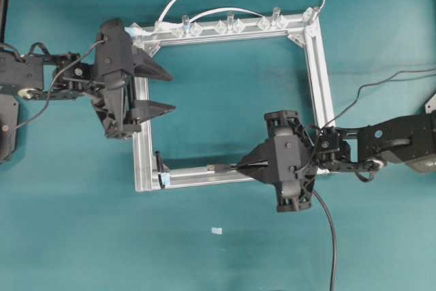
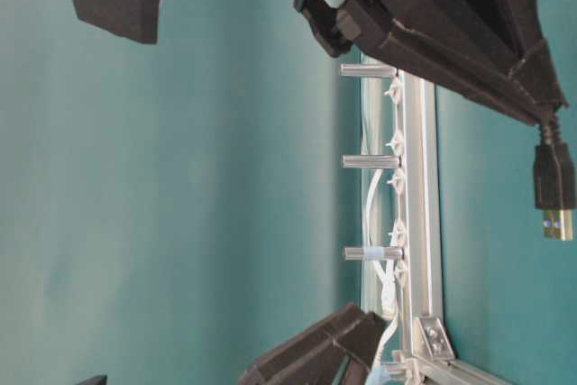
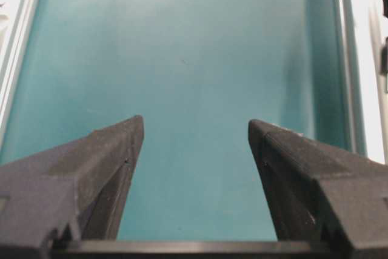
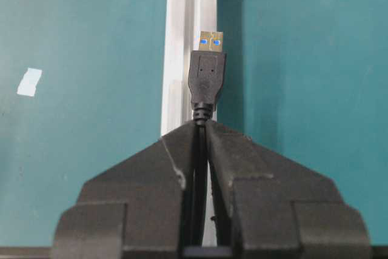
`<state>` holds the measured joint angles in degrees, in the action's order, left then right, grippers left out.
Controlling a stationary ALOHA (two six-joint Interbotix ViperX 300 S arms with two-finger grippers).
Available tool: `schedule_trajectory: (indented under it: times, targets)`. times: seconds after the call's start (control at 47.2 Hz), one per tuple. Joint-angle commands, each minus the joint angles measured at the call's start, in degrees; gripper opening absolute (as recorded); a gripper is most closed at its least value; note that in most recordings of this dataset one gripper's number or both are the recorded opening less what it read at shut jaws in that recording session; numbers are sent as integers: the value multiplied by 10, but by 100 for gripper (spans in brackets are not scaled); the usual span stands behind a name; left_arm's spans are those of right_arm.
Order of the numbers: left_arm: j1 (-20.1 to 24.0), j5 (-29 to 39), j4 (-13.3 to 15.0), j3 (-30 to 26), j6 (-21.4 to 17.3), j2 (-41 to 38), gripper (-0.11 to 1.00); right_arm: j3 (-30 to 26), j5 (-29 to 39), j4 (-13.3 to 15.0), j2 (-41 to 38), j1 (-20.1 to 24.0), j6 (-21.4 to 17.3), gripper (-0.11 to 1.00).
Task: Insert the wire through the string loop located on the left side.
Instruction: 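Move the right gripper left, aligning the connector with the zip-tie loop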
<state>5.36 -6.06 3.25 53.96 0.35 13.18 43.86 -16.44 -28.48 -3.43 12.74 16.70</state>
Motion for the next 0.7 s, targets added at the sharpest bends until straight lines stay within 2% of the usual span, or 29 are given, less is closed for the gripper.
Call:
schedule_trajectory:
  times: [0.0, 0.318, 0.678]
  targets:
    - [-7, 11, -2, -4, -4, 17, 71, -5, -4, 2, 19, -1, 1, 8]
    - [-26, 69, -2, -3, -4, 33, 71, -4, -4, 2, 19, -1, 1, 8]
    - [-27, 72, -2, 0, -4, 36, 71, -4, -5, 2, 19, 0, 1, 8]
